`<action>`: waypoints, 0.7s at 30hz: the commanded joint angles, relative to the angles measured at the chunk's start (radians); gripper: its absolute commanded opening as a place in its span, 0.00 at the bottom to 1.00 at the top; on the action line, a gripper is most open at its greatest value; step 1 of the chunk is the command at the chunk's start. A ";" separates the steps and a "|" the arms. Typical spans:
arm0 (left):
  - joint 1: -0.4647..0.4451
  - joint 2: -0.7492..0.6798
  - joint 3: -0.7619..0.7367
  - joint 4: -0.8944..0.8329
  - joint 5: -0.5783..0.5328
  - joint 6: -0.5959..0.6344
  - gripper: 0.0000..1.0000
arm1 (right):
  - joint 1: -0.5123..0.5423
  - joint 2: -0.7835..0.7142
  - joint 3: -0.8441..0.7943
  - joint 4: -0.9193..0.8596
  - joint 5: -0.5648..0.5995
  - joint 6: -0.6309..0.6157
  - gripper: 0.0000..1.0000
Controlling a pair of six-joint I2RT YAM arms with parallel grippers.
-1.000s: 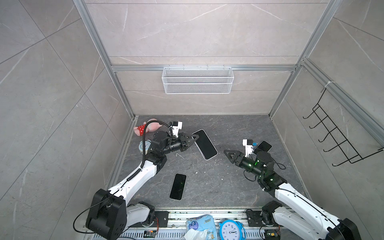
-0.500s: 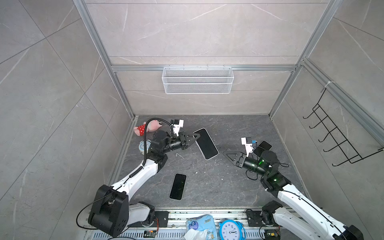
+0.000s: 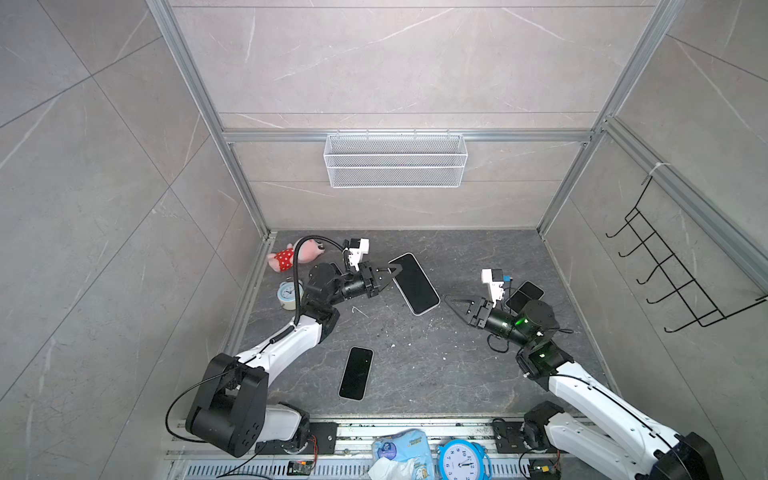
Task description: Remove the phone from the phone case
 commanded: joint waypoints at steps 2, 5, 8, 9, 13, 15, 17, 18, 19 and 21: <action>-0.008 -0.006 0.013 0.139 -0.012 -0.036 0.00 | 0.020 0.029 -0.015 0.113 0.009 0.041 0.44; -0.011 0.003 0.011 0.155 -0.015 -0.043 0.00 | 0.033 0.043 -0.018 0.143 0.018 0.049 0.41; -0.011 0.011 0.007 0.171 -0.019 -0.050 0.00 | 0.045 0.052 -0.020 0.160 0.026 0.056 0.38; -0.012 0.015 0.005 0.181 -0.021 -0.055 0.00 | 0.048 0.057 -0.021 0.168 0.028 0.058 0.37; -0.013 0.026 -0.001 0.208 -0.024 -0.069 0.00 | 0.052 0.074 -0.027 0.204 0.036 0.075 0.31; -0.013 0.029 -0.006 0.222 -0.026 -0.074 0.00 | 0.052 0.079 -0.031 0.220 0.043 0.083 0.28; -0.013 0.029 -0.009 0.227 -0.028 -0.075 0.00 | 0.052 0.083 -0.031 0.234 0.048 0.092 0.26; -0.013 0.030 -0.011 0.231 -0.029 -0.075 0.00 | 0.052 0.084 -0.033 0.243 0.050 0.097 0.24; -0.013 0.031 -0.014 0.234 -0.031 -0.078 0.00 | 0.052 0.085 -0.033 0.250 0.051 0.103 0.23; -0.013 0.037 -0.018 0.251 -0.034 -0.086 0.00 | 0.050 0.085 -0.035 0.262 0.056 0.112 0.20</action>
